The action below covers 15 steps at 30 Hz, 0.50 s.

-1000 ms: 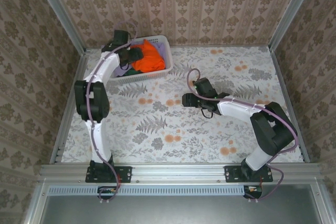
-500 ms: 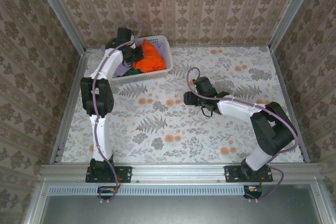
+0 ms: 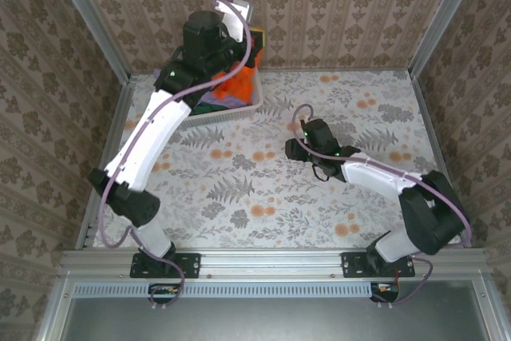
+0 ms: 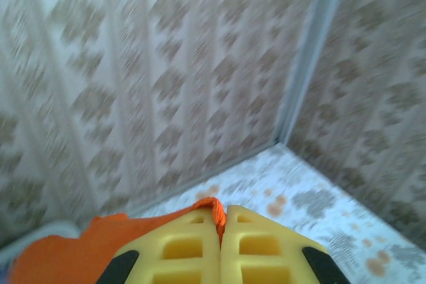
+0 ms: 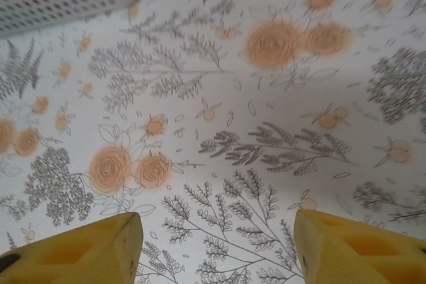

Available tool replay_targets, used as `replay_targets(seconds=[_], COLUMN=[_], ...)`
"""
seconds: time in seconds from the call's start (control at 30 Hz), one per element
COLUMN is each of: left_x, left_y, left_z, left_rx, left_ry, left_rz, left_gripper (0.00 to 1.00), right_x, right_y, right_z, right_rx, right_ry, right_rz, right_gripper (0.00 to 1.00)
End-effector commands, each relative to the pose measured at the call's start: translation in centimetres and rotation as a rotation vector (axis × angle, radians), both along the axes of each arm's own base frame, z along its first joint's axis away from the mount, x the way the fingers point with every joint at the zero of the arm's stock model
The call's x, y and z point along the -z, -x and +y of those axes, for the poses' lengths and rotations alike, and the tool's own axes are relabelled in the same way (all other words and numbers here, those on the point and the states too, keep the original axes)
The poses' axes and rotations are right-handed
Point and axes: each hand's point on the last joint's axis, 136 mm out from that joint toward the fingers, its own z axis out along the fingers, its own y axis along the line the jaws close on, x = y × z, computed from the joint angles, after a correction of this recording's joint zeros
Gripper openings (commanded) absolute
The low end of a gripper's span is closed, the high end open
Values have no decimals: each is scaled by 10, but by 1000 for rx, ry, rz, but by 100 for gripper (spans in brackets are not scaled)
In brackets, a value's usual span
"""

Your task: Fold and stack the t-shirts

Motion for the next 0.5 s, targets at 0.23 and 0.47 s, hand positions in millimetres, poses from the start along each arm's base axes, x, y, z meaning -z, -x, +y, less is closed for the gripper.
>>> replay_targets(seconds=[0.23,0.47], left_x=[-28,130], left_y=[14,-61], left_z=[-13,-15], left_rx=[-29,-131], left_ry=[25,-115], left_rz=[-57,390], left_gripper=[0,47], right_x=[-63,-54], right_y=[13,9], right_z=[-42,-64], right_rx=[146,244], right_ry=[-28,-8], right_rz=[-273,-227], right_gripper=[77,86])
